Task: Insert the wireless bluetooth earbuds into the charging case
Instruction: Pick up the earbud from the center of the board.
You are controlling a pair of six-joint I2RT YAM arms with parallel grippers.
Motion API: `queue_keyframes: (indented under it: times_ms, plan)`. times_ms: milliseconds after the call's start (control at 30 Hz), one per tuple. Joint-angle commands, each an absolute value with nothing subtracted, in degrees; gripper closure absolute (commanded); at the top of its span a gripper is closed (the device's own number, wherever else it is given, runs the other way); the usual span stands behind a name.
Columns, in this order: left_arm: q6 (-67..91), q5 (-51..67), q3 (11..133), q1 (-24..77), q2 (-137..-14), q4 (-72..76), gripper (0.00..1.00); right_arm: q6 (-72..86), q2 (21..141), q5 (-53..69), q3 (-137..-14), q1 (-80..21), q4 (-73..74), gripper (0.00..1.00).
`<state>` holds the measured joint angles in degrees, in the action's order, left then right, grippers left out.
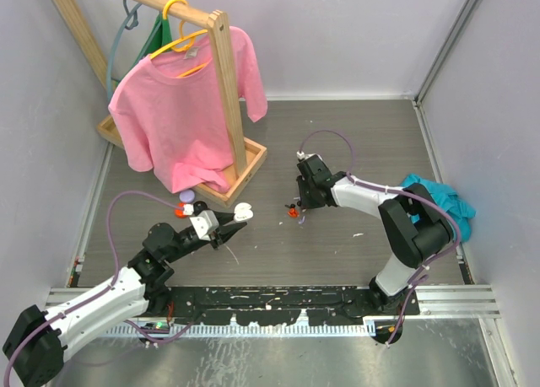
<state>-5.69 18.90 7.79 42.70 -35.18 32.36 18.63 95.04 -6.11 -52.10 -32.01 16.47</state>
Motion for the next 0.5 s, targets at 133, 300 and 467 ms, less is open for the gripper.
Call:
queue_keyframes:
  times_ms: [133, 300, 467]
  plan:
    - [-6.89, 19.99, 9.40, 42.82, -35.16, 34.63, 1.00, 18.73, 93.41, -9.52, -52.70, -31.65, 22.57, 0.74]
    - [-6.87, 20.13, 9.40, 42.82, -35.09, 34.54, 1.00, 18.75, 92.77, -10.33, -53.48, -31.64, 29.69, 0.74]
    - [-6.77, 20.42, 9.50, 42.81, -35.13, 34.53, 1.00, 19.15, 91.88, -9.40, -52.08, -31.47, 31.40, 0.70]
